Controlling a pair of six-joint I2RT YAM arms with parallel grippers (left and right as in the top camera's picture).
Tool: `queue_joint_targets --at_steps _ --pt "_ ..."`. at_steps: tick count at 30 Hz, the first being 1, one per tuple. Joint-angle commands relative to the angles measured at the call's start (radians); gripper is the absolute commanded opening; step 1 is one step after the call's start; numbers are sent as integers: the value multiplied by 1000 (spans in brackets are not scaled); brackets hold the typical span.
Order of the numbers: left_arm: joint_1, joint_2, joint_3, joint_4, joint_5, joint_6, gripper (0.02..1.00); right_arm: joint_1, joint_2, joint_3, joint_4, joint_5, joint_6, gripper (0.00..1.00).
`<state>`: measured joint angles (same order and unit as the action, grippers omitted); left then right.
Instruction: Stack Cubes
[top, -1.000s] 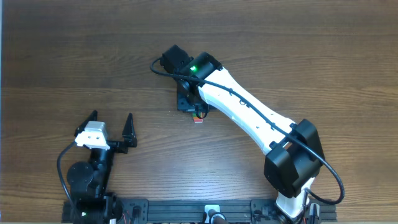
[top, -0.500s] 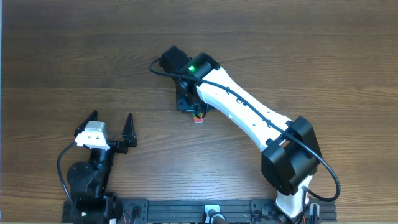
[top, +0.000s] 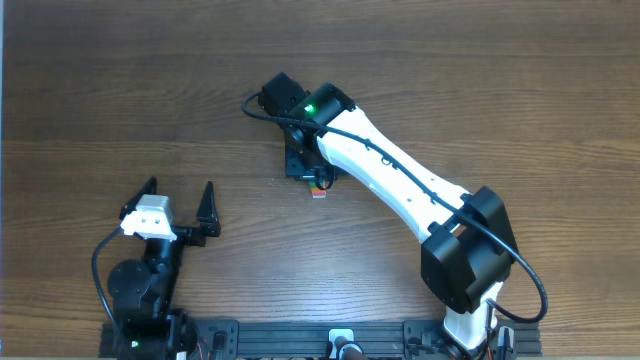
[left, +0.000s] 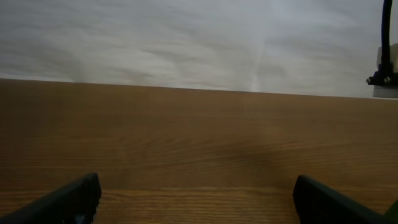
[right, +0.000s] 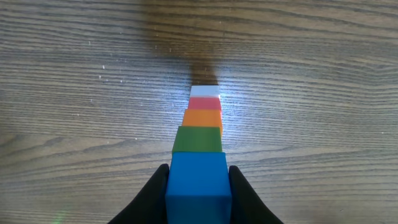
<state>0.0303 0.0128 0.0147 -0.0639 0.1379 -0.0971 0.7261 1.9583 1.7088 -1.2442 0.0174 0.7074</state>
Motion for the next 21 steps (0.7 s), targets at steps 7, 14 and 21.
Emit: queue_joint_targets --at_steps 7,14,21 --pt "5 -7 -8 0 -2 11 1000 -6 8 -5 0 17 10 176" --pt "5 -7 -8 0 -2 11 1000 -6 8 -5 0 18 10 178" --pt "5 -7 -8 0 -2 11 1000 -5 8 -5 0 20 10 178"
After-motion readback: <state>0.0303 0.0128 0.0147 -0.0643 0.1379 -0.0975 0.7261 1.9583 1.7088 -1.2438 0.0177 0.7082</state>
